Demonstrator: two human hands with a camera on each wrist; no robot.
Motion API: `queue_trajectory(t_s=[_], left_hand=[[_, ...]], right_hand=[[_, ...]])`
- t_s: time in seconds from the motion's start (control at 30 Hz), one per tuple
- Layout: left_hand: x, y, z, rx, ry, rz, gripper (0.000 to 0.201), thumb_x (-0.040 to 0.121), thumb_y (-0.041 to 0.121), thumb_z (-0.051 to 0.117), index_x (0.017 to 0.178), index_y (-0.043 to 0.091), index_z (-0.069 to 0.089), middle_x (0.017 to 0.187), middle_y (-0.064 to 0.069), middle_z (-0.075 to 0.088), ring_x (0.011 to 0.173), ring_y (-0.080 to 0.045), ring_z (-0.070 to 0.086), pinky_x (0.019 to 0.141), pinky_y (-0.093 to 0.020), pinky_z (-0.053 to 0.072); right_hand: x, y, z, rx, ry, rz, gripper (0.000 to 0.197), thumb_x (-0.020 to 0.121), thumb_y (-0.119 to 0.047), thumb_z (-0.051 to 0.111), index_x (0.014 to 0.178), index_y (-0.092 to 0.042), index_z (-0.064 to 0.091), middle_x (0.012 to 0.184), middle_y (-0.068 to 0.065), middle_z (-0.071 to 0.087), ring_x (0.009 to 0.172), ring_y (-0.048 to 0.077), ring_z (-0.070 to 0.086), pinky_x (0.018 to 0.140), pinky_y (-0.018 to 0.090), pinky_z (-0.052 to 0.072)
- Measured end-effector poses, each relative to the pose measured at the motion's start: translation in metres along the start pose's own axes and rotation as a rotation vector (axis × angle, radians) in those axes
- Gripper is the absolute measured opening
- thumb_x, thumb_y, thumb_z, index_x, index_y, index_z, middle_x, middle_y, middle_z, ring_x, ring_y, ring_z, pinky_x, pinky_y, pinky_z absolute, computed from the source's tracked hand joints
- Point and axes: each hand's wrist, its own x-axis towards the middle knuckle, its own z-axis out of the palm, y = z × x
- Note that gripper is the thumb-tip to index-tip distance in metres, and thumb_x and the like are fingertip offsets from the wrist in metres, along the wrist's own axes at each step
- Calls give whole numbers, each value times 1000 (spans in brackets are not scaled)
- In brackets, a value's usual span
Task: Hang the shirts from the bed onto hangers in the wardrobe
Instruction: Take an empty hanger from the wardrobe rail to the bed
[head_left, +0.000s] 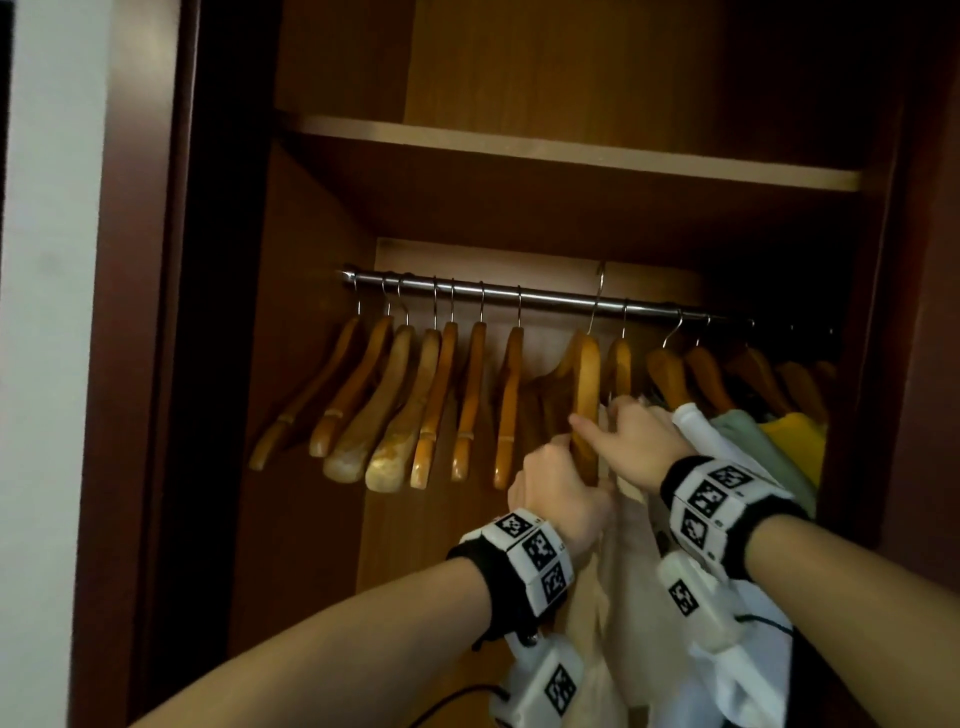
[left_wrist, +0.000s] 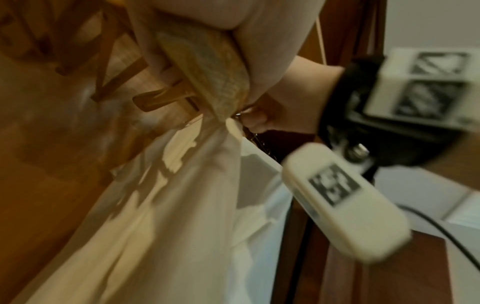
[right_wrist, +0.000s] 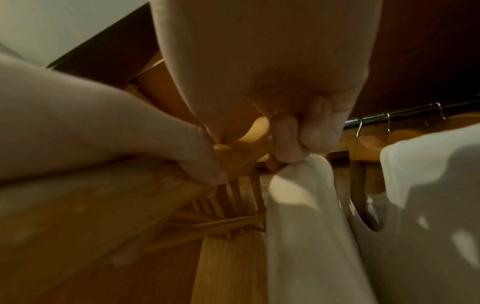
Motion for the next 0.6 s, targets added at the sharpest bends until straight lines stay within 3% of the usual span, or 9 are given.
queue_trajectory(t_s=[0.07, 0.17, 0.2, 0.27, 0.33, 0.47, 0.6], left_hand=[[-9, -2, -2, 20, 3, 24, 47, 81, 40, 65, 124, 25, 58, 109, 2, 68, 102, -22, 66, 83, -34, 54], [-22, -8, -9, 1, -45, 58, 53, 79, 39, 63, 129, 23, 55, 114, 1, 67, 106, -23, 64, 89, -41, 54], [-26, -11, -12, -13, -68, 72, 51, 79, 40, 61, 127, 24, 55, 113, 2, 67, 104, -23, 65, 88, -41, 55], [-33, -16, -19, -50, -120, 118, 44, 77, 42, 56, 117, 25, 57, 104, 2, 68, 97, -24, 66, 82, -41, 56], [-36, -24, -25, -105, -189, 159, 42, 74, 43, 54, 112, 26, 57, 99, 3, 67, 91, -23, 65, 78, -40, 55], [-38, -45, -32, -181, -267, 235, 33, 79, 41, 48, 105, 27, 63, 104, 6, 58, 94, -15, 58, 86, -37, 49], [-42, -60, -33, -70, -272, 214, 37, 87, 31, 55, 123, 23, 54, 118, 7, 49, 112, -14, 52, 96, -27, 42]], right_hand=[[1, -7, 8, 3, -13, 2, 41, 91, -58, 54, 83, -19, 60, 102, 4, 59, 90, 20, 59, 85, 36, 50], [2, -8, 21, 36, -18, 46, 42, 90, -54, 54, 94, -13, 65, 122, 8, 53, 99, 26, 60, 93, 44, 51], [0, -9, 25, 41, -20, 62, 38, 92, -48, 53, 94, -11, 63, 120, 9, 55, 97, 26, 60, 91, 43, 51], [-9, -11, 29, 60, 2, 89, 32, 95, -38, 50, 94, -9, 62, 104, 11, 62, 83, 23, 59, 76, 35, 50], [-20, -10, 32, 61, 11, 126, 30, 96, -35, 49, 96, -8, 60, 91, 9, 60, 72, 19, 54, 61, 29, 39], [-46, -1, 28, 22, 7, 133, 29, 101, -33, 46, 90, -8, 56, 91, 10, 58, 82, 25, 56, 74, 31, 43], [-75, 24, 22, -1, -20, 128, 33, 100, -38, 46, 99, -7, 58, 89, 10, 62, 83, 28, 62, 76, 34, 49]])
